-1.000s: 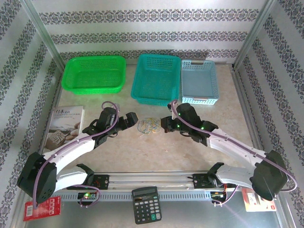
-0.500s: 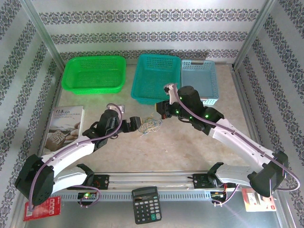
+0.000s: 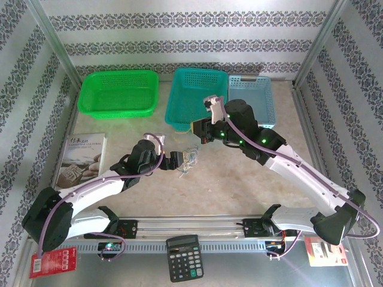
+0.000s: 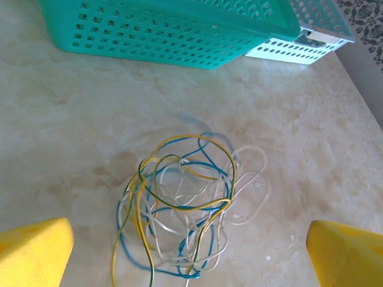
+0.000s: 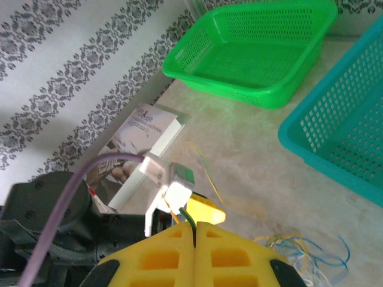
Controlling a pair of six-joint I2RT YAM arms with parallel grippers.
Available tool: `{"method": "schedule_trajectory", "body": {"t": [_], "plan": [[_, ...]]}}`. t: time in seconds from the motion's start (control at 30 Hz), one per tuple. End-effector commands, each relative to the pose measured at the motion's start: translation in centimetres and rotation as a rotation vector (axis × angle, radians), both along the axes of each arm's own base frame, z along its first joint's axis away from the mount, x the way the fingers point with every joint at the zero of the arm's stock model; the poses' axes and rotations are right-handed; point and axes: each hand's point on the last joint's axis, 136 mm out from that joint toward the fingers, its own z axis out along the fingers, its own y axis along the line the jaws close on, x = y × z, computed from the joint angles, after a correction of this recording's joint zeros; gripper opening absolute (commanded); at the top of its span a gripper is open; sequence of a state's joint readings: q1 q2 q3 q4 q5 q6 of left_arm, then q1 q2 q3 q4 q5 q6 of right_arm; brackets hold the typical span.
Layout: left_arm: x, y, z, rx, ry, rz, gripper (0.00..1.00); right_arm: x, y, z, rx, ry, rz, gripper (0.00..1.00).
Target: Untangle the cables
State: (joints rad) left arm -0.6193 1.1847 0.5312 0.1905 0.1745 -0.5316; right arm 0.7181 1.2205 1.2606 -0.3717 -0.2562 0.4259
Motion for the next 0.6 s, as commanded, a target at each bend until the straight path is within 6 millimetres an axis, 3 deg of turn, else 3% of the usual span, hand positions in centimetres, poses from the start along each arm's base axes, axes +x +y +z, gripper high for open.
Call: {"method": "schedule_trajectory", "body": {"t": [0.0, 0.3, 0.57], "plan": [[0.7, -1.2, 1.6, -0.011, -0.098, -0.035, 1.00, -0.5, 0.8, 1.1, 0.015, -0.010, 0.031, 0.00], [1.1, -1.8, 1.3, -0.020, -0.105, -0.033, 1.00, 0.0, 1.0, 0.8, -0.011, -0.013, 0.022, 0.00], [0.8, -1.0, 1.2, -0.045, -0.087, 0.017, 1.00, 2.2, -1.9, 1.1, -0.009, -0.017, -0.062, 0.00]]}}
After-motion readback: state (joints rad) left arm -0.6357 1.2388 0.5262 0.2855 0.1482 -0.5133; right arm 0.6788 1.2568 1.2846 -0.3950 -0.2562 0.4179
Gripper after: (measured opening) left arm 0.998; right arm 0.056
